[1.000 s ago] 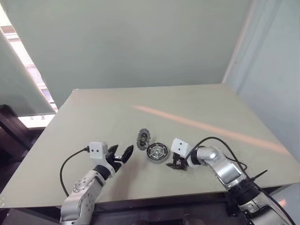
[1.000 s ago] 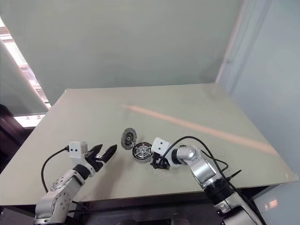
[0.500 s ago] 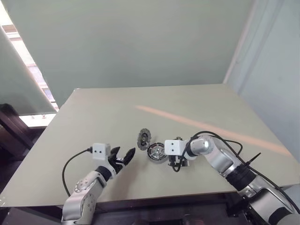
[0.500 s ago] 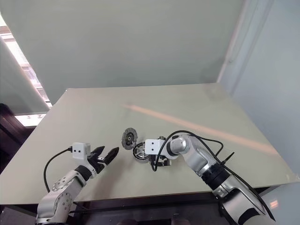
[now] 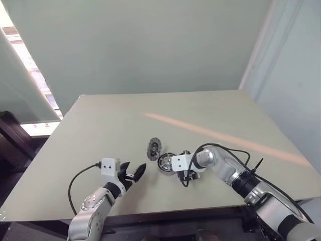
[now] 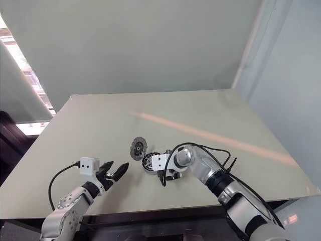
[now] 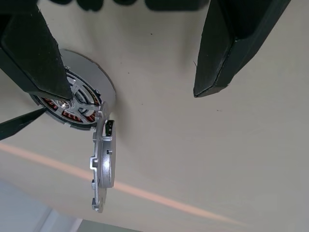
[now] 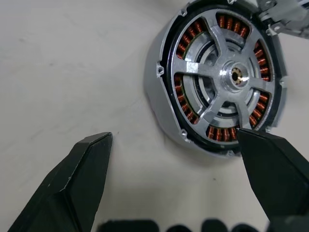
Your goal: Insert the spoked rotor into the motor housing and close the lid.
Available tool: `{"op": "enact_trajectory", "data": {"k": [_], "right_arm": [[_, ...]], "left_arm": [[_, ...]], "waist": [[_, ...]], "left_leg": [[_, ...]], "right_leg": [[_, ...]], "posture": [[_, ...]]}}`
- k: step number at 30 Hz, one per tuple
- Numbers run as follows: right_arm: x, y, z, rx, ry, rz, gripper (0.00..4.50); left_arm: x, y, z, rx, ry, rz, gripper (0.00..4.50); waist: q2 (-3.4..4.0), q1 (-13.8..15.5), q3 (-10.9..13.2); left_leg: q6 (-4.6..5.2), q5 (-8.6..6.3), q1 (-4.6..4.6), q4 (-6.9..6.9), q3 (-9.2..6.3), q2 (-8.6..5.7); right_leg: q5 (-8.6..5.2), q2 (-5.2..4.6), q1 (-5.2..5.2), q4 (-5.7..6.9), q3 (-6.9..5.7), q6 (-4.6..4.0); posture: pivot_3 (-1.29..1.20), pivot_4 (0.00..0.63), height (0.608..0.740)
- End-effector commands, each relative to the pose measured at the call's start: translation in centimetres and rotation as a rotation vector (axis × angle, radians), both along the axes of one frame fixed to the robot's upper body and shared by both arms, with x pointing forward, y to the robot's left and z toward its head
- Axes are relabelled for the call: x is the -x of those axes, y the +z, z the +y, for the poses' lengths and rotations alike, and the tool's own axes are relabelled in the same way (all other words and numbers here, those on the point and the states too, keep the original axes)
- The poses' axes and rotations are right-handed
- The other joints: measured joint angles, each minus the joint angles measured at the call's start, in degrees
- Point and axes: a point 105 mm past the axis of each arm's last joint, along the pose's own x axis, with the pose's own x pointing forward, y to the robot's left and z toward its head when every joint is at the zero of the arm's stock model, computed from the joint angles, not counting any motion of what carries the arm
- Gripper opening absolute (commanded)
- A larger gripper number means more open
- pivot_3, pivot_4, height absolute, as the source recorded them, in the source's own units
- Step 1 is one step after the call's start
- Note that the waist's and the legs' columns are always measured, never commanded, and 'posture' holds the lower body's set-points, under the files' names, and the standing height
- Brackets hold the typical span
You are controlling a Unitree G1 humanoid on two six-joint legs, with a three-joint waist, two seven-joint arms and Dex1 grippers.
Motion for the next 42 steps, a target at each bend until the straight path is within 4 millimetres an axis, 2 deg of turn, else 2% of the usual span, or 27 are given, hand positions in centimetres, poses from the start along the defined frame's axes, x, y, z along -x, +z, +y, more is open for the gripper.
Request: {"op": "enact_trajectory", "data": {"k": [1,4,7,14,18,19,33,38,42], "right_arm": [[-1.2,1.1,0.3,-0.021,-0.003,-0.057,4.47],[-1.3,0.5,0.2,-0.017,-0.009,-0.052,4.47],[-1.4,0.1,0.2,-0.009,-0.008,-0.051,3.92],[-1.6,-0.3,-0.1,0.023,-0.006,-0.061,1.46],[-1.7,-0.2,-0.2,0.039,0.003,-0.062,0.22],[-1.7,-0.1,-0.2,0.041,0.006,-0.064,0.07],[-1.1,1.5,0.8,-0.011,0.032,-0.033,0.02],[0.2,2.8,1.4,-0.054,0.034,0.031,0.02],[1.9,3.9,1.9,-0.072,0.046,0.100,0.02]], "left_arm": [[-0.3,1.7,-0.2,-0.010,-0.007,-0.070,4.29],[-0.3,1.6,-0.2,-0.012,-0.009,-0.068,4.29],[-0.2,1.6,-0.3,-0.013,-0.011,-0.066,4.29],[-0.2,1.6,-0.3,-0.018,-0.012,-0.065,4.29],[-0.2,1.6,-0.2,-0.019,-0.009,-0.064,4.29],[-0.2,1.6,-0.2,-0.019,-0.008,-0.064,4.29],[-0.5,1.3,-0.2,-0.024,-0.003,-0.061,4.29],[-0.8,1.4,0.2,-0.029,0.004,-0.066,4.29],[-0.9,1.5,0.5,-0.035,0.013,-0.068,4.29]], "waist": [[0.00,0.0,0.0],[0.00,0.0,0.0],[0.00,-0.1,0.0],[-0.01,-0.1,0.0],[0.01,-0.1,0.0],[0.02,-0.1,0.0],[0.03,0.0,0.0],[0.03,0.0,0.0],[0.06,0.0,0.0]], "left_leg": [[0.00,0.00,0.00,0.00,0.00,0.00],[0.00,0.00,0.03,0.01,0.00,0.01],[-0.01,0.01,0.12,0.02,0.01,0.04],[-0.09,0.09,0.15,0.02,0.01,0.06],[-0.10,0.09,0.16,0.02,0.02,0.09],[-0.09,0.09,0.16,0.01,0.01,0.09],[-0.10,0.09,0.12,-0.01,0.00,0.08],[-0.11,0.08,0.06,-0.01,-0.03,0.07],[-0.11,0.08,0.02,-0.03,-0.08,0.08]], "right_leg": [[0.00,0.00,0.00,0.00,0.00,-0.01],[0.05,0.01,0.02,0.01,0.00,-0.07],[0.06,0.04,0.09,0.02,0.00,-0.11],[0.10,0.07,0.09,0.07,0.00,-0.20],[0.11,0.09,0.09,0.08,-0.01,-0.24],[0.12,0.10,0.08,0.08,-0.01,-0.24],[0.14,0.09,0.04,0.06,-0.01,-0.21],[0.14,0.08,0.02,0.03,-0.04,-0.20],[0.14,0.09,-0.02,0.02,-0.08,-0.19]], "posture": [[0.00,0.000,0.740],[0.00,0.000,0.740],[0.00,0.000,0.740],[0.00,0.000,0.740],[0.00,0.000,0.740],[0.00,0.000,0.740],[0.00,0.000,0.740],[0.00,0.000,0.740],[0.00,0.000,0.740]]}}
